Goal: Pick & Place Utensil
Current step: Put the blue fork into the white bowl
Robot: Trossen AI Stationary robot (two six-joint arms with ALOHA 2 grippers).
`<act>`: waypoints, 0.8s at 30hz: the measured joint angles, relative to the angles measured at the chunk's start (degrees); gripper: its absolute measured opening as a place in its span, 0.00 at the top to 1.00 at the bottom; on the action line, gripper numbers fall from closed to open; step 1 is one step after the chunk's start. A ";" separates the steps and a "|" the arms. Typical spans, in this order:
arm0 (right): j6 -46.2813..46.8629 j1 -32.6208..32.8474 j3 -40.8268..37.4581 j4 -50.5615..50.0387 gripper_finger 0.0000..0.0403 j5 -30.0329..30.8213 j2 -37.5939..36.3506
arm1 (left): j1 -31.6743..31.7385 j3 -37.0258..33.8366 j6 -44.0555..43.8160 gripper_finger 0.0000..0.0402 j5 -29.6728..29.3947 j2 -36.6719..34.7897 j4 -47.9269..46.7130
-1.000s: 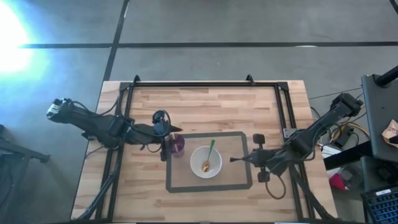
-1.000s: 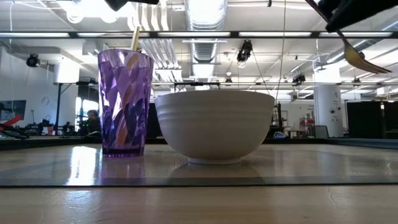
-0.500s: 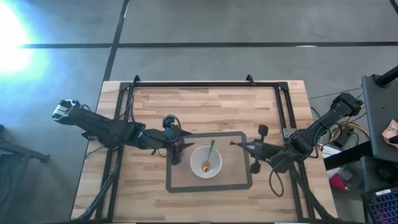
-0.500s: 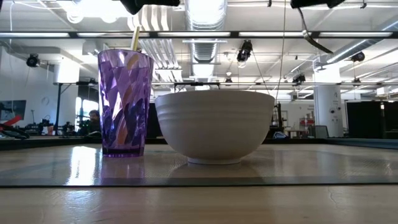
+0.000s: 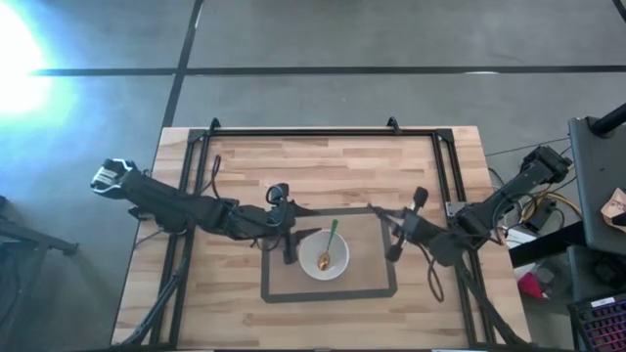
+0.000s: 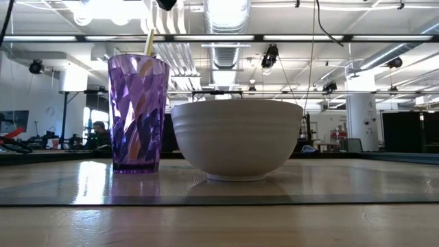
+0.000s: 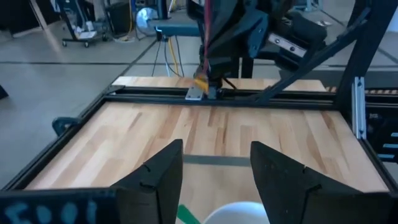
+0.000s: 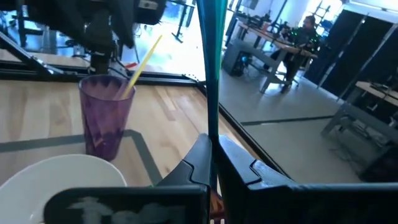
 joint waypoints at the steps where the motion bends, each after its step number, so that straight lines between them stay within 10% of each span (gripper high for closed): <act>1: 0.39 -0.23 -0.27 0.29 0.98 0.02 0.00 | -0.01 -0.01 0.01 0.55 0.01 0.26 0.36; 24: -6.59 -2.13 -9.88 26.32 0.98 -0.26 0.02 | -0.02 -0.01 2.33 0.55 -1.09 5.81 12.36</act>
